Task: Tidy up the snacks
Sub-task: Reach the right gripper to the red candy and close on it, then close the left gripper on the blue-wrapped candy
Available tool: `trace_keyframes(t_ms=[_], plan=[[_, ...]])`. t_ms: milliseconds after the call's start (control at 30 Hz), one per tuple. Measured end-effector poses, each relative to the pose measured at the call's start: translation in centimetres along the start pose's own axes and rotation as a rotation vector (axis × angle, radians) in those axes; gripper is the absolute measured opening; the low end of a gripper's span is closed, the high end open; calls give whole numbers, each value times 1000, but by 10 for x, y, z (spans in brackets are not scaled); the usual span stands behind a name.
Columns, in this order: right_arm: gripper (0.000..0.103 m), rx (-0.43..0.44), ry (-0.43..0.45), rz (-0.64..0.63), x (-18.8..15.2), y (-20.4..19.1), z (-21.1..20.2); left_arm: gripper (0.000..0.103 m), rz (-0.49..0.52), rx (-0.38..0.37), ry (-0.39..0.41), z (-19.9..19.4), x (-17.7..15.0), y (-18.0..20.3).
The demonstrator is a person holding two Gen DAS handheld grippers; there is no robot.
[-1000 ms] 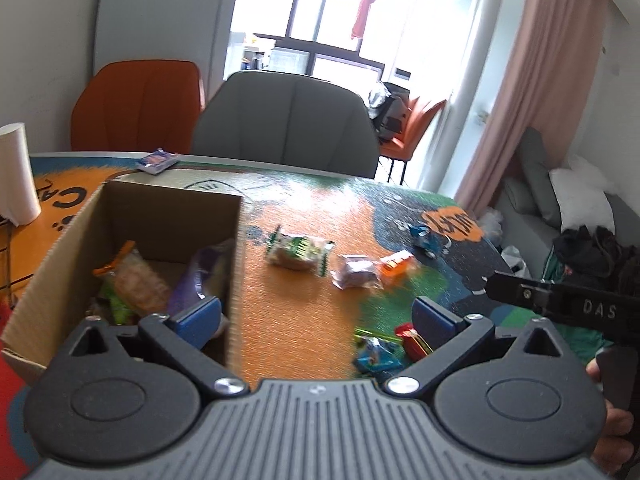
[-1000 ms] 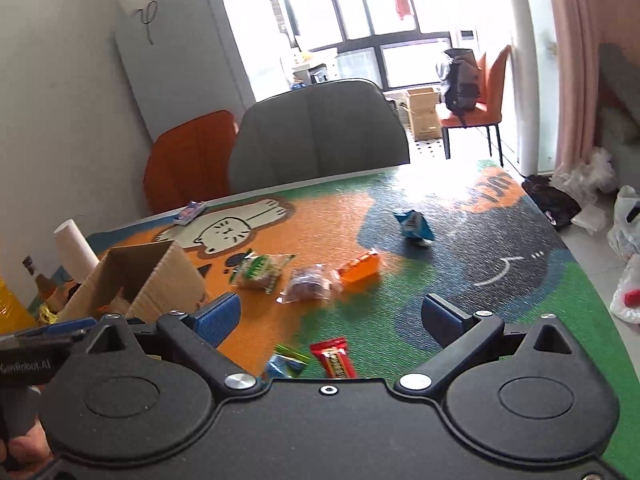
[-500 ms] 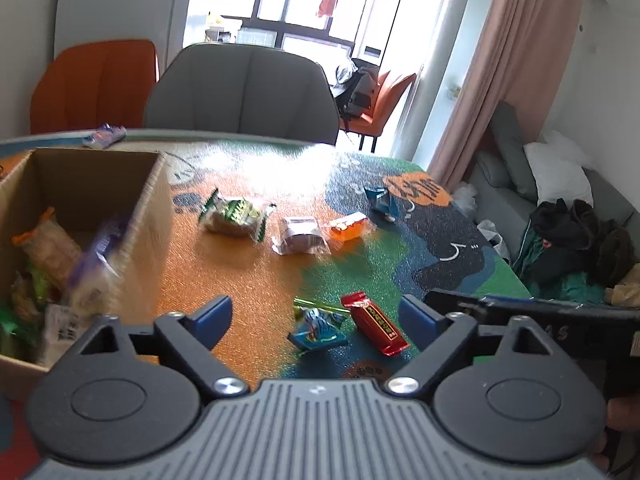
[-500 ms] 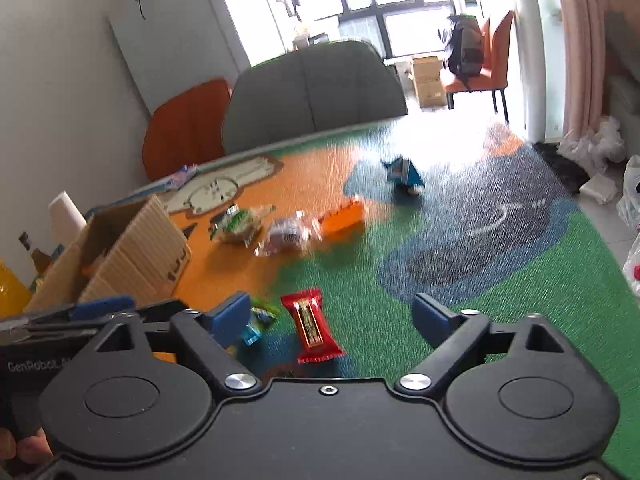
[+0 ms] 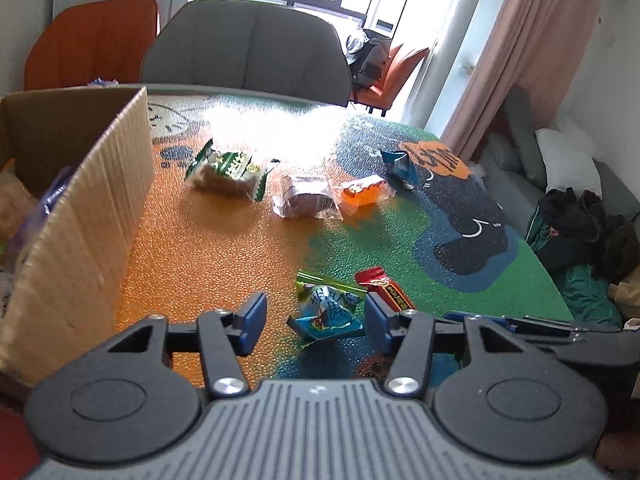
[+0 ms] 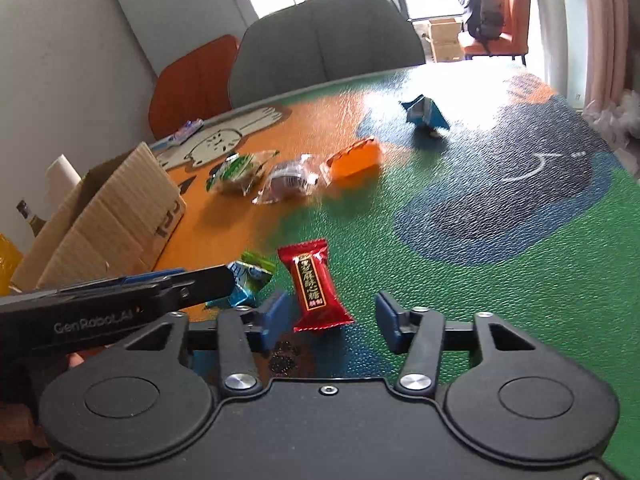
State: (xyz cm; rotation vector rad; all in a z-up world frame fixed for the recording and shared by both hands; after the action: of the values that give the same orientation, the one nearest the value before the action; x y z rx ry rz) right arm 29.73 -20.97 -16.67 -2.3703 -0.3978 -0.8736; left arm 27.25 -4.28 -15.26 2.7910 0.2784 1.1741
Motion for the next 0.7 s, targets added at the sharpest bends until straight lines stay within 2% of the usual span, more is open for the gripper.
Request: trace_keyframes(t_ms=[33, 133, 233, 433, 533, 700], plan=[[40, 0, -7, -5, -1, 0, 3, 53, 1, -2, -2, 2, 0, 1], [29, -23, 1, -44, -2, -2, 6, 53, 2, -2, -16, 9, -1, 3], [26, -23, 1, -33, 0, 2, 4, 53, 12, 1, -28, 17, -2, 5], [25, -64, 9, -45, 0, 8, -1, 52, 32, 13, -26, 23, -5, 11], [37, -83, 7, -70, 1, 6, 1, 44, 39, 30, -22, 23, -5, 10], [35, -123, 27, -138, 1, 4, 5, 38, 53, 35, -14, 18, -7, 7]])
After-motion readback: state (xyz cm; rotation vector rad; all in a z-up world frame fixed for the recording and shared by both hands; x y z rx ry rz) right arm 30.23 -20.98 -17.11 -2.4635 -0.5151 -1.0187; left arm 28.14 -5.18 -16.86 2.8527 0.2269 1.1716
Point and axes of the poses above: each gripper's, at about its wrist camera, not at the fingertips, and z roughly the way its jaws point, y to its right, x to its top, the point moved 8 cm from there along z, roughly the way its jaws point, and after that the axes turned 7 degrees about x, right-handed, at the moved point
